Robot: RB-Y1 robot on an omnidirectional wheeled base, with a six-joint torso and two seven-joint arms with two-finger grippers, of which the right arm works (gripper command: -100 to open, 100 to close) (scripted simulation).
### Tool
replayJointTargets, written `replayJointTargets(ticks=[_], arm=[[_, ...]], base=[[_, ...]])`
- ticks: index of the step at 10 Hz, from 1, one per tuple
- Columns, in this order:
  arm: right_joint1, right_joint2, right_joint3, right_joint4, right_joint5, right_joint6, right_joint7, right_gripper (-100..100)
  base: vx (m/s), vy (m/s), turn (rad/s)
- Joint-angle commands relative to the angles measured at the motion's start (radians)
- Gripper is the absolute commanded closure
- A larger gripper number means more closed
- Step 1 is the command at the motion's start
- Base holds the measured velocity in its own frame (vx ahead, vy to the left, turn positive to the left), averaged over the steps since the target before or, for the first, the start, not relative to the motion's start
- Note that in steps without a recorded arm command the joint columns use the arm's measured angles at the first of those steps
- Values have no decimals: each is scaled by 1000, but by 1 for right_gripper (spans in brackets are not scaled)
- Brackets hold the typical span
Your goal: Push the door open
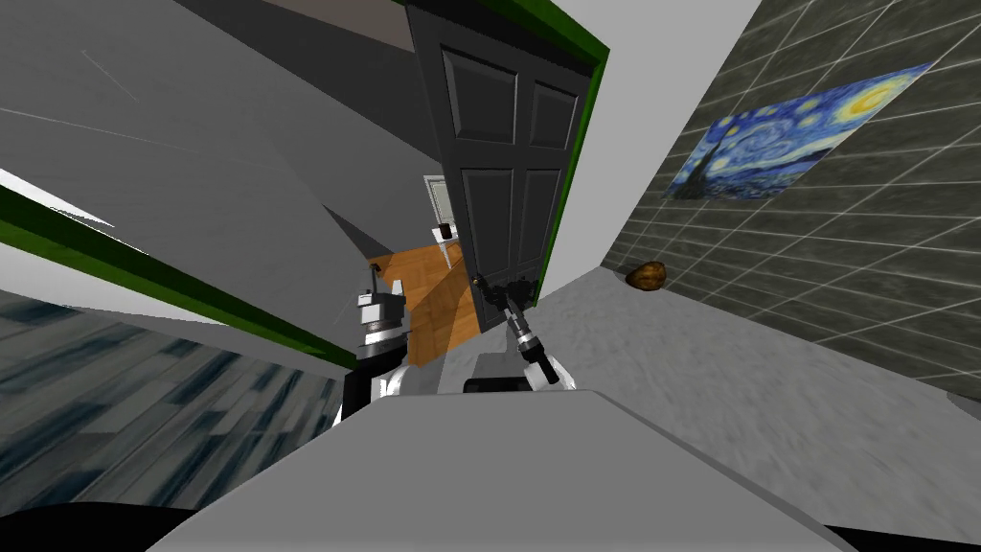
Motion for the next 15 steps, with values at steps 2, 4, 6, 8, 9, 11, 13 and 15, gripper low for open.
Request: replayJointTargets(ticks=[2,4,6,8,9,11,13,15], arm=[[-21,-1,22,61,-1,-12,-6,-100],[-35,-4,40,103,-2,-18,-10,-100],[-48,-6,55,141,-3,-23,-15,-100],[-61,-8,71,179,-4,-29,-19,-100],[-67,-9,79,198,-5,-32,-21,-100],[-84,-11,100,250,-6,-39,-27,-100],[-95,-13,113,283,-7,-44,-31,-100],[-106,-15,127,315,-8,-49,-34,-100]], base=[[83,53,-59],[84,48,-44],[95,54,-49],[95,55,-43],[93,53,-45],[94,50,-60],[107,73,-42],[90,47,-42]])
